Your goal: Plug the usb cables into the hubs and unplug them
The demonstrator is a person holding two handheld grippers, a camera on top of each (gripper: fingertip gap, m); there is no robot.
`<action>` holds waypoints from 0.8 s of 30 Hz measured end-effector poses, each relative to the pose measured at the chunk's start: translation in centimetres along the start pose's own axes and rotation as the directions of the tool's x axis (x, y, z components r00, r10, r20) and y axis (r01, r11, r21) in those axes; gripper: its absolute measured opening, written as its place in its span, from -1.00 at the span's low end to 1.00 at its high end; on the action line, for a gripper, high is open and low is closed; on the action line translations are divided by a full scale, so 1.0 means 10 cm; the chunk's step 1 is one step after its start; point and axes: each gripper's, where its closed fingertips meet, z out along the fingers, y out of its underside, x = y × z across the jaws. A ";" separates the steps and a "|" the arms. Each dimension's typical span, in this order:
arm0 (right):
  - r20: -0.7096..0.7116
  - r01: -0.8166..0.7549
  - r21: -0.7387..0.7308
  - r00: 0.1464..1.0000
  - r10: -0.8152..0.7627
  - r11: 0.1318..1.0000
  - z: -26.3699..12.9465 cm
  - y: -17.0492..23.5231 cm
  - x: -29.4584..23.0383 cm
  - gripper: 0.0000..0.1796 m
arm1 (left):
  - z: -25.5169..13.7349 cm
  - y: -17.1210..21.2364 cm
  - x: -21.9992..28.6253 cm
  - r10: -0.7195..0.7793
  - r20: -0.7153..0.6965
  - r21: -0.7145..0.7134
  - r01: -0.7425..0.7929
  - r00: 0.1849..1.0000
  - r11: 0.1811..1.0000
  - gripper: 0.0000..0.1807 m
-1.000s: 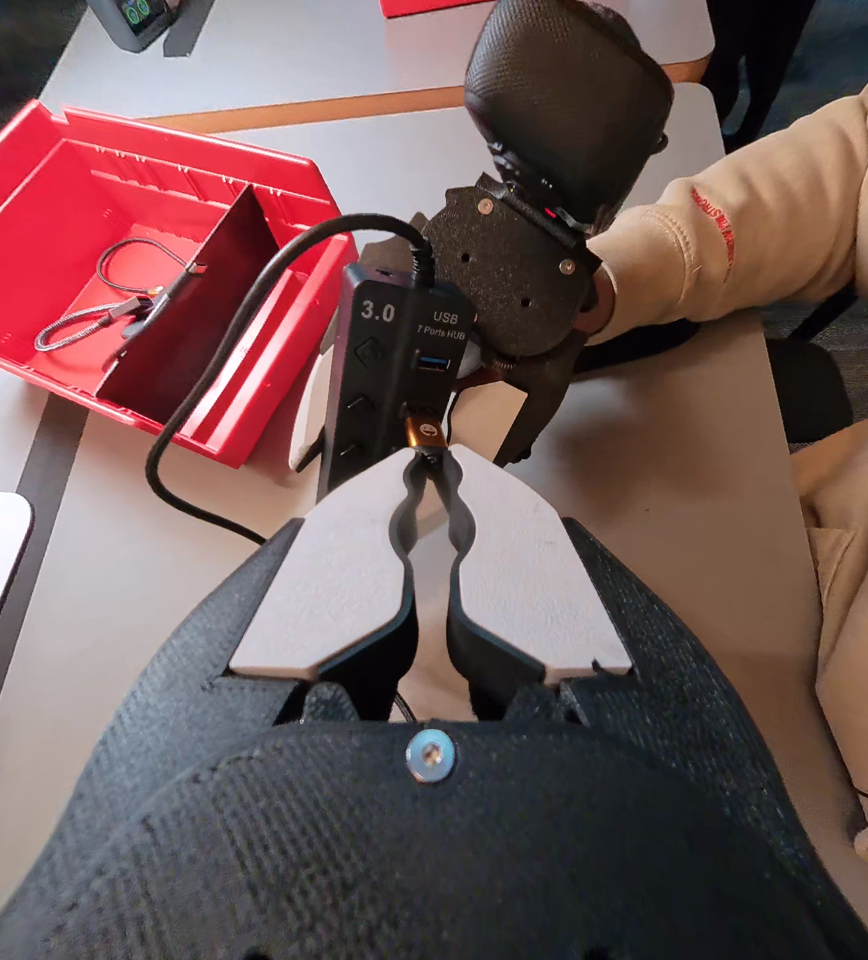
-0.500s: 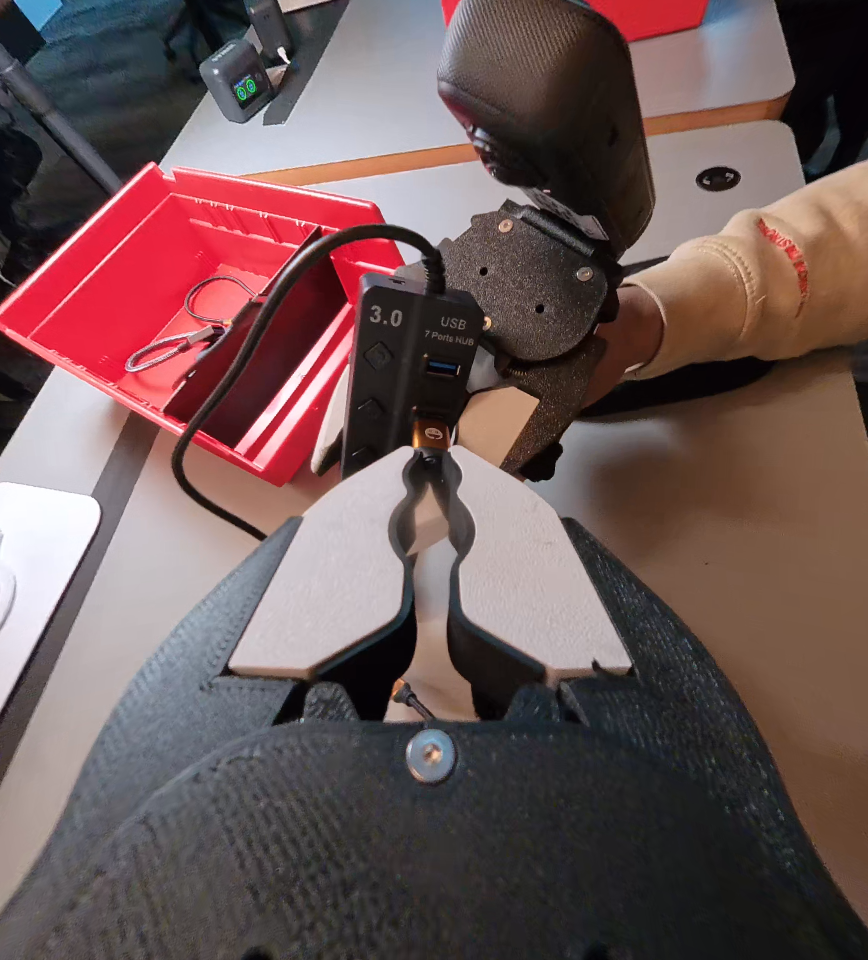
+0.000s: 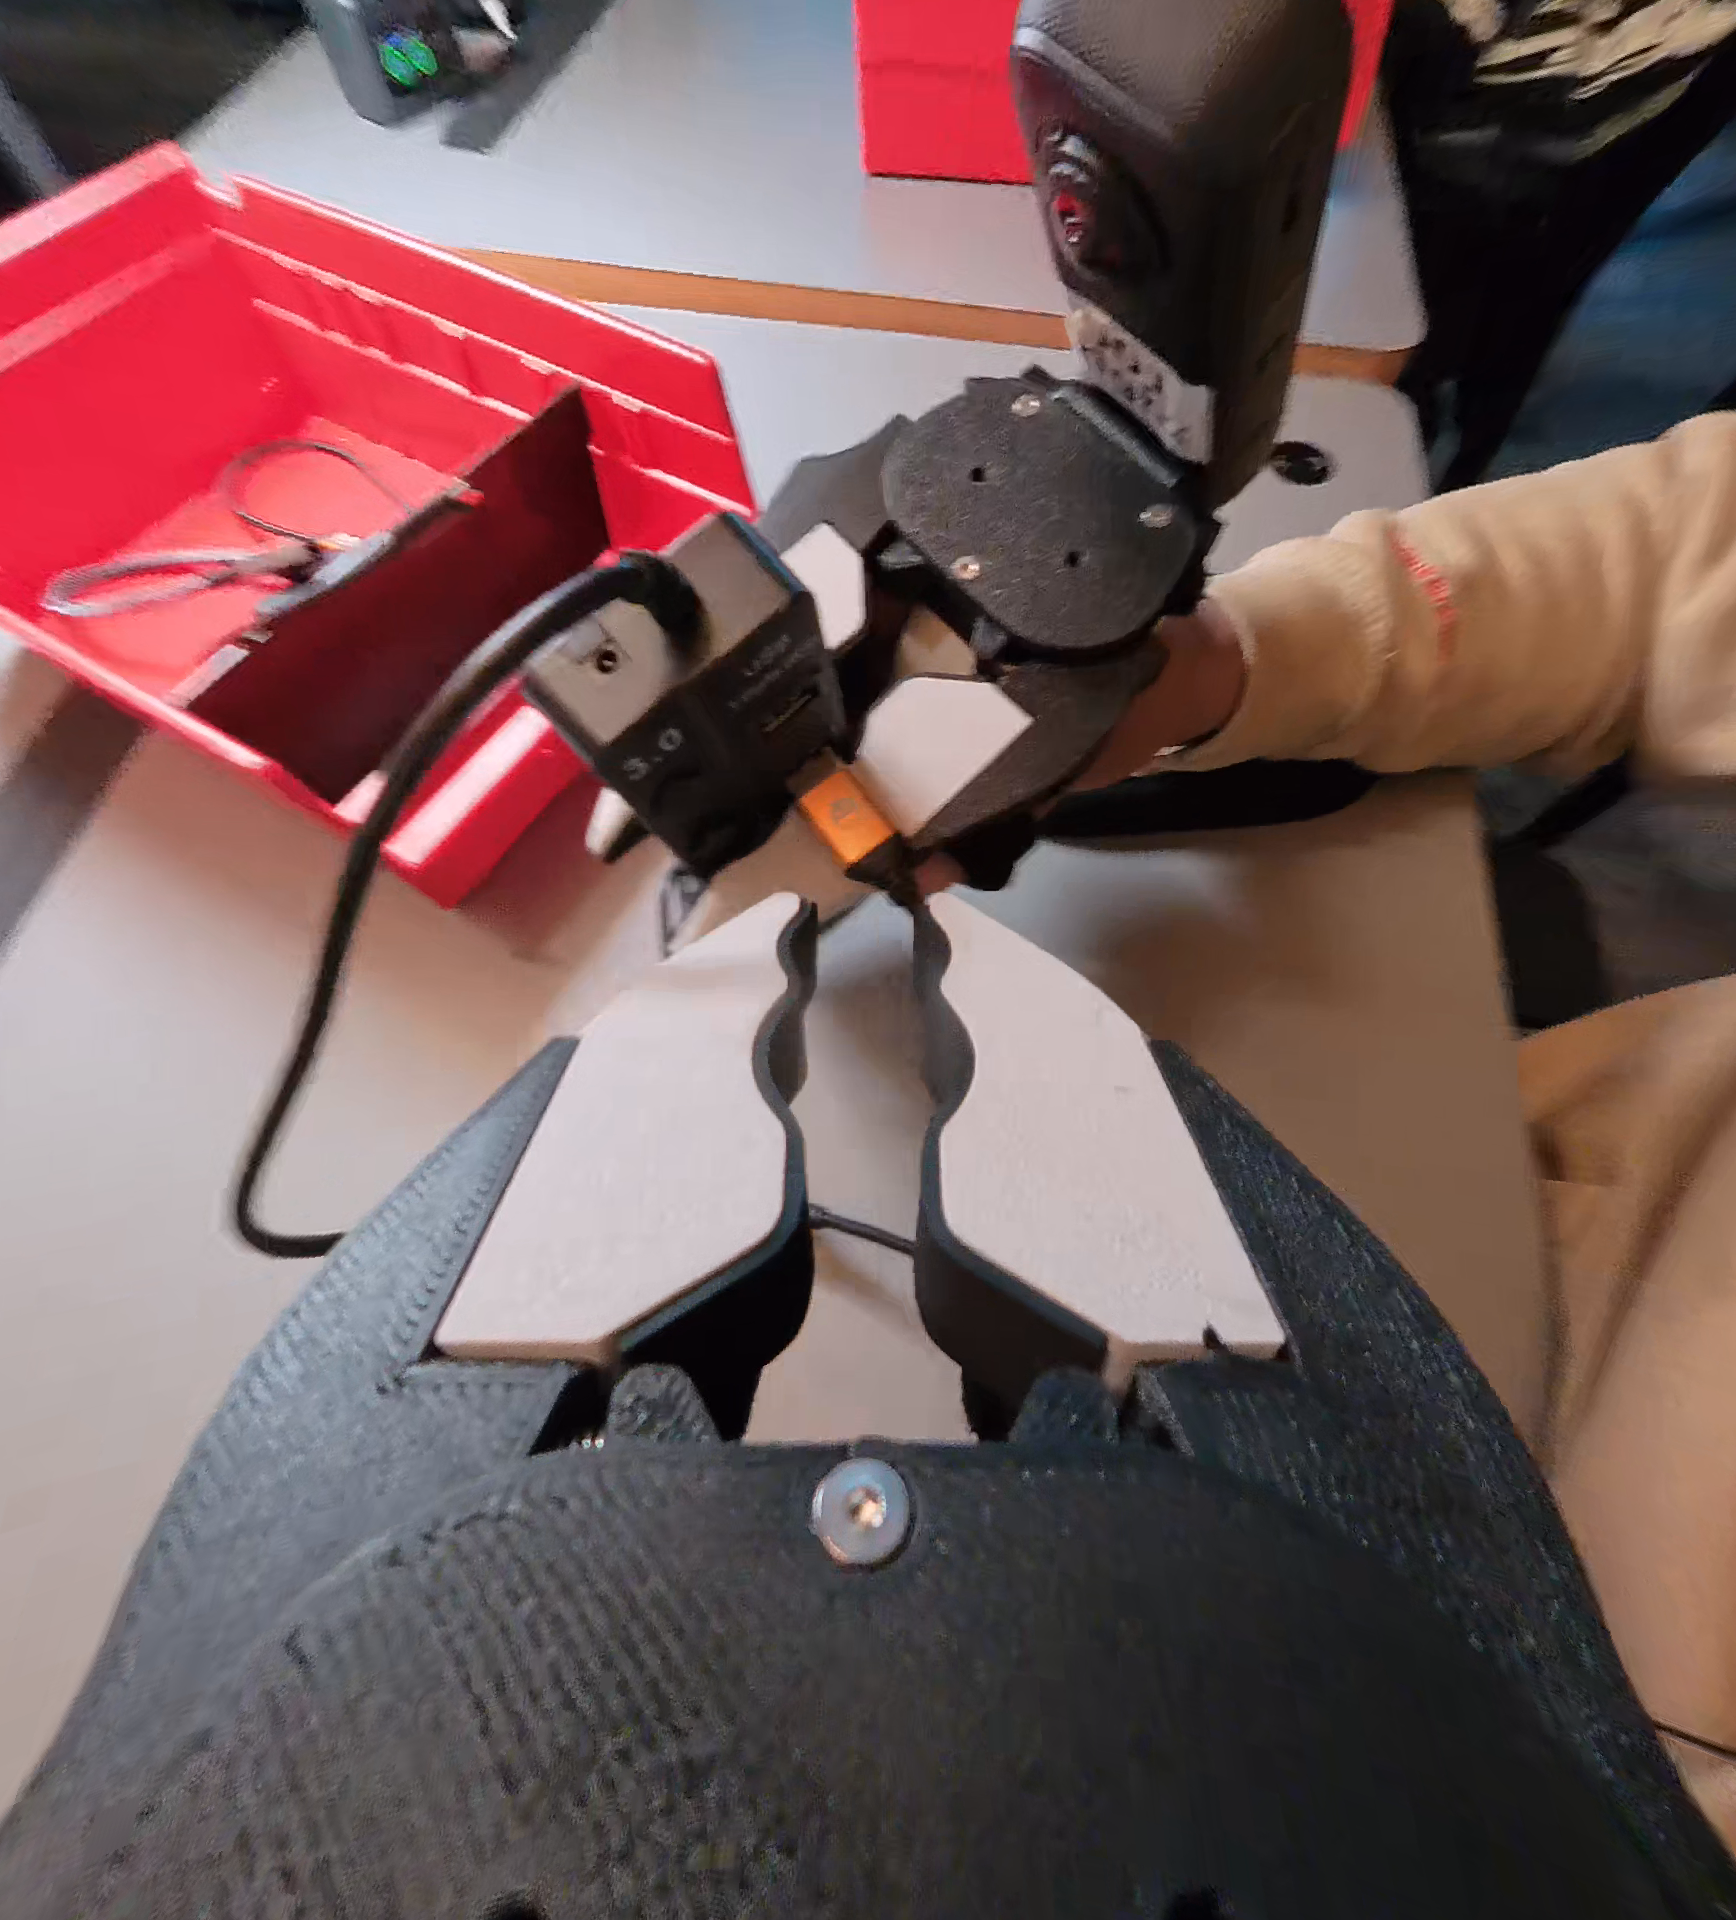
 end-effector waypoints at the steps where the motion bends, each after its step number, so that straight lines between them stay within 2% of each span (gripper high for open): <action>1: -0.013 0.011 -0.007 1.000 -0.011 1.000 0.01 0.02 0.01 -0.71 | 0.03 0.02 0.05 -0.027 -0.033 -0.012 0.026 0.999 1.000 -0.77; 4: -0.042 0.021 -0.015 0.999 -0.022 1.000 0.02 0.02 0.02 -0.71 | 0.19 0.12 0.05 -0.056 -0.019 -0.042 0.055 0.998 0.998 -0.69; 8: -0.118 0.064 -0.017 0.991 -0.066 0.998 -0.01 -0.01 0.09 -0.71 | 0.31 0.15 0.05 -0.089 -0.027 -0.030 0.088 0.996 0.996 -0.82; 12: -0.156 0.089 -0.012 0.984 -0.090 0.996 -0.03 -0.03 0.14 -0.70 | 0.29 0.13 -0.04 -0.103 -0.006 0.003 0.103 0.995 0.995 -0.88; 17: -0.169 0.118 -0.021 0.978 -0.120 0.993 -0.02 -0.01 0.16 -0.55 | 0.23 0.10 -0.17 -0.163 0.011 0.065 0.162 0.986 0.985 -0.93; 24: -0.199 0.088 -0.027 0.976 -0.092 0.996 -0.04 -0.01 0.22 -0.57 | 0.25 0.04 -0.23 -0.170 0.063 0.131 0.161 0.983 0.978 -0.93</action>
